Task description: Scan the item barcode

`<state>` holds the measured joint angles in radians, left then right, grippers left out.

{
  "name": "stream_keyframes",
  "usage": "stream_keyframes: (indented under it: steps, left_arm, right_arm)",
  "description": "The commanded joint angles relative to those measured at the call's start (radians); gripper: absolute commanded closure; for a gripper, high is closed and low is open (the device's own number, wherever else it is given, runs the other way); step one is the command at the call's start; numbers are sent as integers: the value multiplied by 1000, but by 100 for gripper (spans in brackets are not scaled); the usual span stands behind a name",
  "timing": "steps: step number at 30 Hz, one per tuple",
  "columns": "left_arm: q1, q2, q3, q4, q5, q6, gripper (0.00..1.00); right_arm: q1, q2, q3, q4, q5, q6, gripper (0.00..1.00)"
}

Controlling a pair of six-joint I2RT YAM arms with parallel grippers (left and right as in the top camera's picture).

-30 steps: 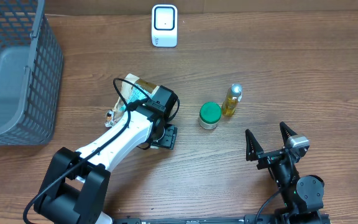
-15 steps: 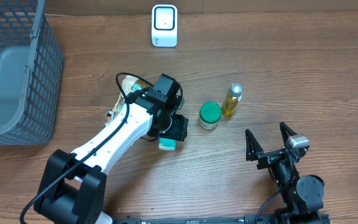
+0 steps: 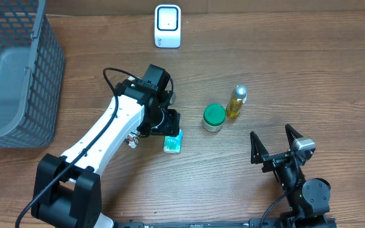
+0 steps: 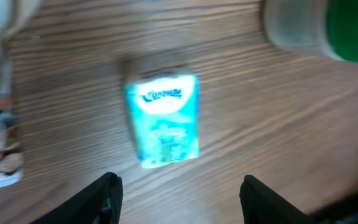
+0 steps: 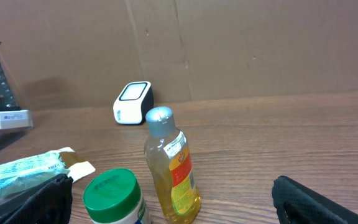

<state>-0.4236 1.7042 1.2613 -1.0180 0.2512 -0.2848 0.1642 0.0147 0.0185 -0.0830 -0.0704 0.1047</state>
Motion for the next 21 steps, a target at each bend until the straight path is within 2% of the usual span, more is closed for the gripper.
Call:
stream_keyframes:
  steps: [1, 6, 11, 21]
  left_arm:
    - [-2, 11, -34, 4, -71, -10, 38]
    - [-1, 17, -90, 60, -75, -19, 39]
    - [-1, 35, -128, 109, -61, -37, 50]
    - [-1, 103, -162, 181, -44, -52, 52]
  right_arm:
    - [-3, -12, -10, 3, 9, -4, 0]
    - [-3, -12, -11, 3, 9, -4, 0]
    - [-3, -12, -11, 3, 9, -4, 0]
    - [-3, -12, -10, 3, 9, -4, 0]
